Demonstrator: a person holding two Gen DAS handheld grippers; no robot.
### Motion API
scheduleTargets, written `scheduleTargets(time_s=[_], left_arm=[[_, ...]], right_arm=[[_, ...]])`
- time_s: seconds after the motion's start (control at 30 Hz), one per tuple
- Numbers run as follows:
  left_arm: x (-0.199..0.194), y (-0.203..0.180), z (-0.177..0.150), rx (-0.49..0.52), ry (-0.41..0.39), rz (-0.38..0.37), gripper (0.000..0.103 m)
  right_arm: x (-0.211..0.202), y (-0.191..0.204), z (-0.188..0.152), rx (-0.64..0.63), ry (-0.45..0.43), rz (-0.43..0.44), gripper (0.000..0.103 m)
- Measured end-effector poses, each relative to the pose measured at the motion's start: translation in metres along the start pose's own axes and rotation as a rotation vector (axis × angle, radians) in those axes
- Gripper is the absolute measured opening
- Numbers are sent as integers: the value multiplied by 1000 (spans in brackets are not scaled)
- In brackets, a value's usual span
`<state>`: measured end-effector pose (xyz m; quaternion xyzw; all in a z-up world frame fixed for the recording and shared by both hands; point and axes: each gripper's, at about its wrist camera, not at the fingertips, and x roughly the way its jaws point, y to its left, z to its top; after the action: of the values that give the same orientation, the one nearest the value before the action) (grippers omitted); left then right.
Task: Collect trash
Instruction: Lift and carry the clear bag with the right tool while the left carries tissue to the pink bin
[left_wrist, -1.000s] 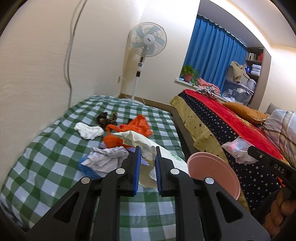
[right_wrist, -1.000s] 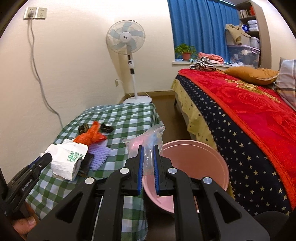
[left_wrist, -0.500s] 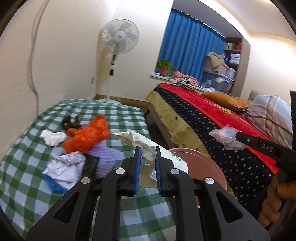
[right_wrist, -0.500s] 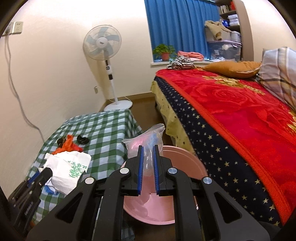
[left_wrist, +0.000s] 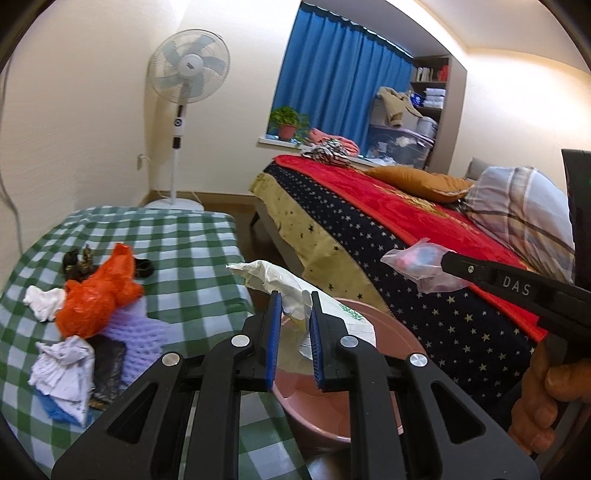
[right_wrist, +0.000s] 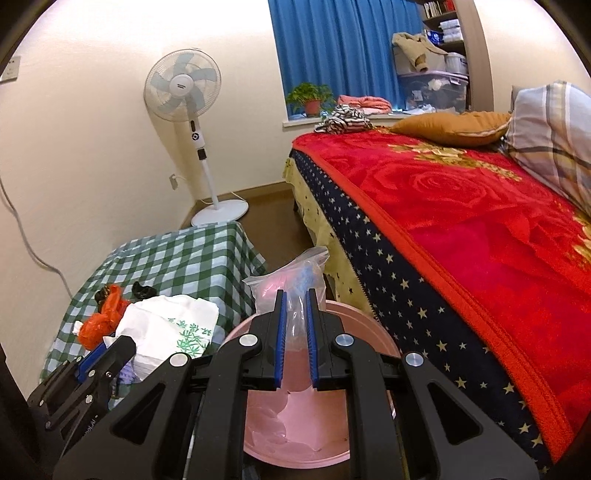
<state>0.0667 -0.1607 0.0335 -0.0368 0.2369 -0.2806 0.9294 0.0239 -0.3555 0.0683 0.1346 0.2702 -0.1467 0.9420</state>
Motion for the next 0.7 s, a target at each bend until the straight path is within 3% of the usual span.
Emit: scheduleTargets(time_s=[0.7], left_arm=[[38, 3, -20, 3, 70, -52, 15]], right_arm=[[25, -7, -10, 12, 39, -59, 11]])
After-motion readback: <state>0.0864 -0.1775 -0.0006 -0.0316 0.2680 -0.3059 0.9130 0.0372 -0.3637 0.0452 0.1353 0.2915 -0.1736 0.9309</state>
